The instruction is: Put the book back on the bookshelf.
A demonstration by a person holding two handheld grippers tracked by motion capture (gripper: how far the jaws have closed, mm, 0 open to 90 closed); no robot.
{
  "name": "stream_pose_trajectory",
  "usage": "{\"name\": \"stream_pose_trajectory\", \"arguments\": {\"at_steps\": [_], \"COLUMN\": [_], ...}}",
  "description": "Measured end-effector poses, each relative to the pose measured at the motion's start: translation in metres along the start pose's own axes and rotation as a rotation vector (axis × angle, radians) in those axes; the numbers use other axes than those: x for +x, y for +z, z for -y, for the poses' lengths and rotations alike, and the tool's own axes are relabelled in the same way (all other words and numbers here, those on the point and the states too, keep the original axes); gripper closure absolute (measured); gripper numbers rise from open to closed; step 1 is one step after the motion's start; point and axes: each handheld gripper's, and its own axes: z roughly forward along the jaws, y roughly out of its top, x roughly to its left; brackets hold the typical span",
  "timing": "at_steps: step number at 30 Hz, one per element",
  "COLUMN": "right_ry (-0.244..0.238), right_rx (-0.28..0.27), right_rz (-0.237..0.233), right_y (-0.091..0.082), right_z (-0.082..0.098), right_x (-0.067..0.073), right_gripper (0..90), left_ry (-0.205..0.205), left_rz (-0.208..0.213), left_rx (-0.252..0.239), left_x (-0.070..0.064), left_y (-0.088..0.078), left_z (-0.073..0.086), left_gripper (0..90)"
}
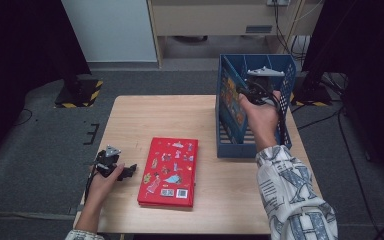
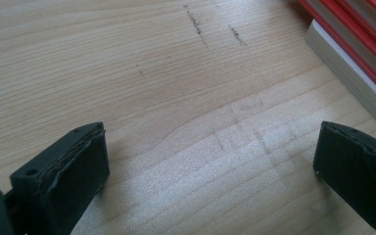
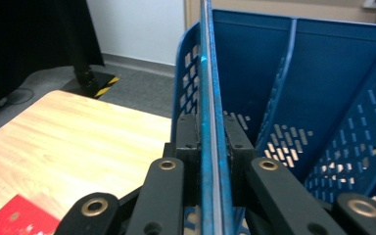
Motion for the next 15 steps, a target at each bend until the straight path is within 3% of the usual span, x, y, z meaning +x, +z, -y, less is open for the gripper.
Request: {"name": "stream_pose_trajectory", "arguments": {"at_steps": [15], "right_ry": [0.001], "right_rx": [-0.066], "right_rz": [0.06], "right_y": [0.0088], "right_z": [0.0007], "right_x": [0.0065], "right_gripper": [82.5], "left_ry": [0.001], "left_rz": [0.0], "left_rx": [0.0], "left_x": [0.0], "left_y": [0.0001], "left_z": [-0.0001], "left_gripper": [0.0]}}
